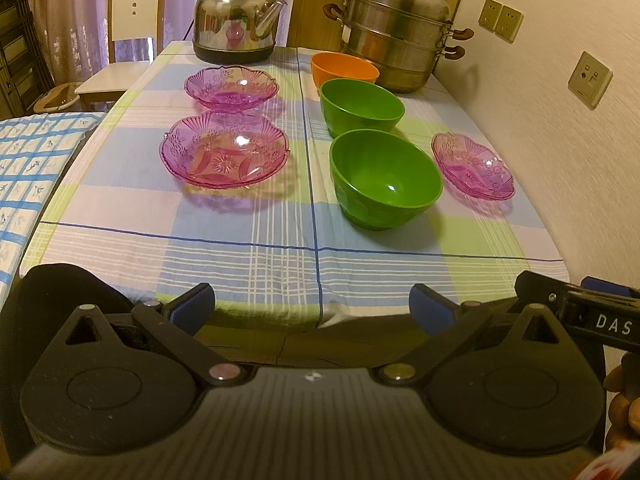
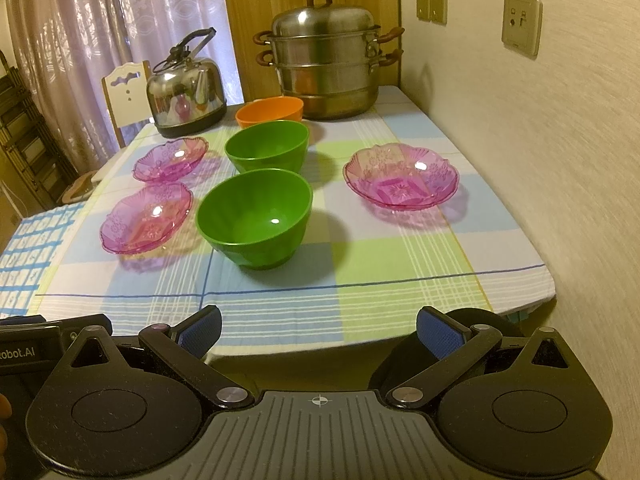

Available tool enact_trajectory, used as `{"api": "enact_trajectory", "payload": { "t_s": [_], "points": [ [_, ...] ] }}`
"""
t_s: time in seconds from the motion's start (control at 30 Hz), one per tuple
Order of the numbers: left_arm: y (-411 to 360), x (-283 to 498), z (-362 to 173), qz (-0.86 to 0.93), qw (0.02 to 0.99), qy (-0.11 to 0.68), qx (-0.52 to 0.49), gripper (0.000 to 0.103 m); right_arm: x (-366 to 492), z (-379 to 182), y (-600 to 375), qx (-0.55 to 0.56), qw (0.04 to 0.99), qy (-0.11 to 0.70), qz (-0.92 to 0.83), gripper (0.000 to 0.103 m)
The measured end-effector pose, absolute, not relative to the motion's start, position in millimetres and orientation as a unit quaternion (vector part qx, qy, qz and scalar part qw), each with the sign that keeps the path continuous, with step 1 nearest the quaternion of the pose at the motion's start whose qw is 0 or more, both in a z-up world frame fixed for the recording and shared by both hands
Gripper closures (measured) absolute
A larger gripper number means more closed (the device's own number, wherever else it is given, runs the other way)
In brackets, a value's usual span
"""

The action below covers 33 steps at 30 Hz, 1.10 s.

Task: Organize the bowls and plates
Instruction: 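Reach both grippers to the large pink glass plate and close on its rim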

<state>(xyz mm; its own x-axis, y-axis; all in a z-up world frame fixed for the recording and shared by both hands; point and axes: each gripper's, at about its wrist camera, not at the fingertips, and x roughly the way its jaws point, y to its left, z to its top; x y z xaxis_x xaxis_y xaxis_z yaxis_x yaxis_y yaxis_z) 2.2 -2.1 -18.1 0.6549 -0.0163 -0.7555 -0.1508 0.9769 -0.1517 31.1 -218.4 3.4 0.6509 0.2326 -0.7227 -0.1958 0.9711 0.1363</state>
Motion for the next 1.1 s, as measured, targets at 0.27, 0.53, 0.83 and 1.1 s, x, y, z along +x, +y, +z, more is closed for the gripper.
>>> {"api": "enact_trajectory", "payload": {
  "t_s": [0.27,0.53,0.83,1.1],
  "points": [
    [13.7,5.1,-15.9,0.038,0.905,0.403,-0.129,0.001,32.4,5.5,-213.5,0.039,0.907,0.398,0.134,0.0],
    [66.0,30.7,-3.5,0.056,0.908,0.39,-0.14,0.001,60.7,16.0,-178.3,0.077,0.895,0.406,0.17,0.0],
    [137.4,80.9,16.1,0.042,0.918,0.376,-0.119,0.0,100.7,22.3,-103.3,0.082,0.886,0.406,0.209,0.0],
    [191.7,125.2,5.2,0.014,0.921,0.377,-0.098,0.001,131.5,1.7,-58.2,0.121,0.877,0.419,0.202,0.001]
  ]
}}
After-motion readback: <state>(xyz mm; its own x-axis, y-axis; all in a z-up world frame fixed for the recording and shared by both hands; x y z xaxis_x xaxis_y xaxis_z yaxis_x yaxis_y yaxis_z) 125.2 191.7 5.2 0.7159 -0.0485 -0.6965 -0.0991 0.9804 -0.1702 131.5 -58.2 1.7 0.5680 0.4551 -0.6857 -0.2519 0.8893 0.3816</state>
